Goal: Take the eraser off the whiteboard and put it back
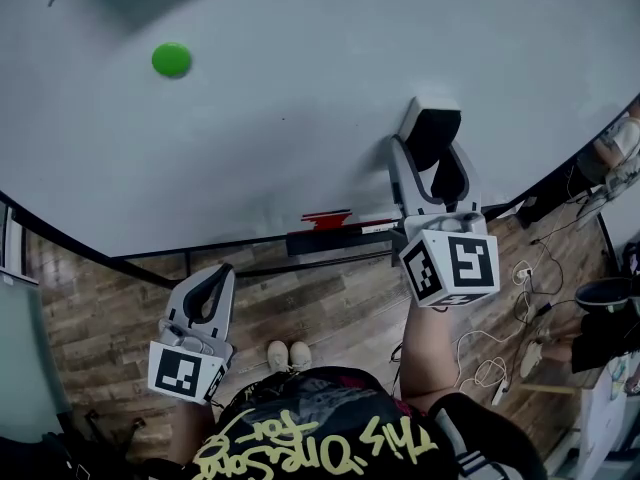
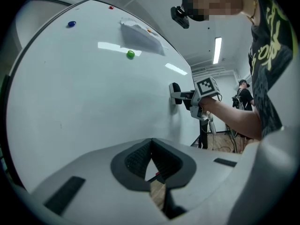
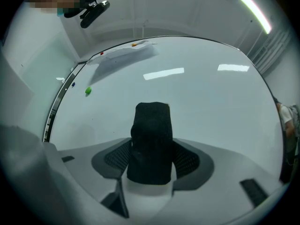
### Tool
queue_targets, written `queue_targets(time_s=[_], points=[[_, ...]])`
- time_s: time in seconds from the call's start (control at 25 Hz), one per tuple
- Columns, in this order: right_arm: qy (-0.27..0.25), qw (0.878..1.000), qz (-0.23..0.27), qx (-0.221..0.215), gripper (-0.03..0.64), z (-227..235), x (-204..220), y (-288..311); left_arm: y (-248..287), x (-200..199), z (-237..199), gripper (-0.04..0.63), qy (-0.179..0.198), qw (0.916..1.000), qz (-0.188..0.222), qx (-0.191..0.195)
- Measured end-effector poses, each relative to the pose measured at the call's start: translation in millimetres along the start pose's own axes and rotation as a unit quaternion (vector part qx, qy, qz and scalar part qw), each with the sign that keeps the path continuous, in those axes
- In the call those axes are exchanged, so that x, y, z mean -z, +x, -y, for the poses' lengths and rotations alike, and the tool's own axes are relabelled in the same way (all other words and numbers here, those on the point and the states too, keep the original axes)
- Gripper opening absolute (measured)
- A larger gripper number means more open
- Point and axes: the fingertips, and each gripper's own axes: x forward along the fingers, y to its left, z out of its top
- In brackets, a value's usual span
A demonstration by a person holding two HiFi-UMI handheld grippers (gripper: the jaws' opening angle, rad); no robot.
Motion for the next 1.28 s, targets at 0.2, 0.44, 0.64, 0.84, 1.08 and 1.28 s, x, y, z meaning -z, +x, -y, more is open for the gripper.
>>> queue_targets(time_s=[0.2,0.44,0.64,0.84,1.08,1.28], points=[[0.008,1.0,0.005,0.0,0.252,-0.4,-1.4,-0.4,-2.7,-1.8,-1.2,0.008,0.004,1.0,0.003,-0.004],[0.009,1.0,0.011,0.008,0.252,2.2,-0.2,-0.2,-4.8,-2.0,-3.9,0.008,0.01,0.9999,0.003,-0.01],[0.009,1.0,0.02,0.008,0.25,3.2,-0.4,-1.0,-6.8,-3.6,-5.3,0.008,0.011,0.9998,0.005,-0.014],[0.01,1.0,0.023,0.009,0.249,2.9,-0.5,-2.2,-9.9,-2.9,-8.0,0.008,0.021,0.9996,0.004,-0.016],[0.011,1.0,0.016,0.012,0.247,4.0,-0.6,-2.6,-7.9,-3.2,-5.8,0.008,0.04,0.9992,0.006,-0.007],[0.016,1.0,0.026,0.007,0.247,1.1,-6.4,-5.0,-8.4,-5.0,-7.4,0.008,0.036,0.9993,0.001,-0.013]])
